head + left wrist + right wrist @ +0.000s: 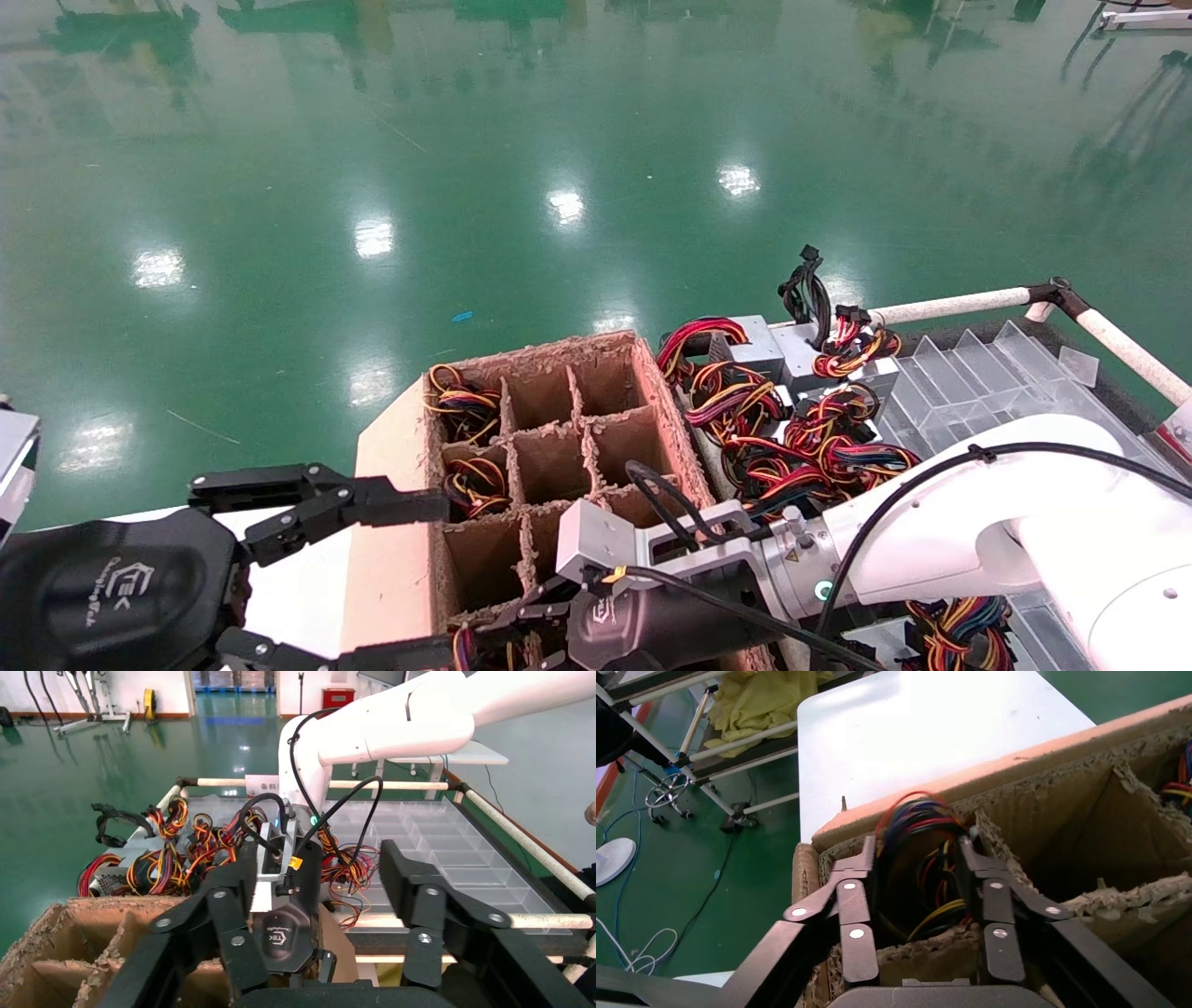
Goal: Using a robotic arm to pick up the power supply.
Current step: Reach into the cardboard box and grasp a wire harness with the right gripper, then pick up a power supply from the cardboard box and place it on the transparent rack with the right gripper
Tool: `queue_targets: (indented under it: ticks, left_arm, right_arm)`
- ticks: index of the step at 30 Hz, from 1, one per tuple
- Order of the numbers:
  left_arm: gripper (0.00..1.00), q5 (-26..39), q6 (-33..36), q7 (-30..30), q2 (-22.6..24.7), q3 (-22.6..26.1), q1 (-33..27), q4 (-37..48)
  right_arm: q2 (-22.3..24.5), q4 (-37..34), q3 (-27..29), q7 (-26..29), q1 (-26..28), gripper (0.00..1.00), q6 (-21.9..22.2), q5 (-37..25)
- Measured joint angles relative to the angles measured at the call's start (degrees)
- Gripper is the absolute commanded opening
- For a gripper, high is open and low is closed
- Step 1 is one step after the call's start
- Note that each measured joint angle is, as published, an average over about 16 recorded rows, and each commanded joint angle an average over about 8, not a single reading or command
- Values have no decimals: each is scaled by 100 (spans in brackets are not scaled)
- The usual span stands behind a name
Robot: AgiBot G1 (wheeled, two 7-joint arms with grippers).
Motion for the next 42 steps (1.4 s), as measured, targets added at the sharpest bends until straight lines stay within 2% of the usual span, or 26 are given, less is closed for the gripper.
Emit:
queue_targets:
  ticks: [13,22,31,42]
  left_arm:
    - [100,-1,0,0,0,1,0,0]
    - [100,-1,-1,1,-1,1,0,0]
    - [100,-1,-1,1,-1,2,-1,0]
    - [100,-2,-1,1,-1,3,-1,0]
  right_arm:
    - [85,-213,-31,-132,-36,0,-90,223]
    - [299,21,-9,-61,-197,0,-160,688]
    - [762,683,60,144,-400,0,-182,1518]
    - [1521,1674,317,403,-471,0,-166,2948]
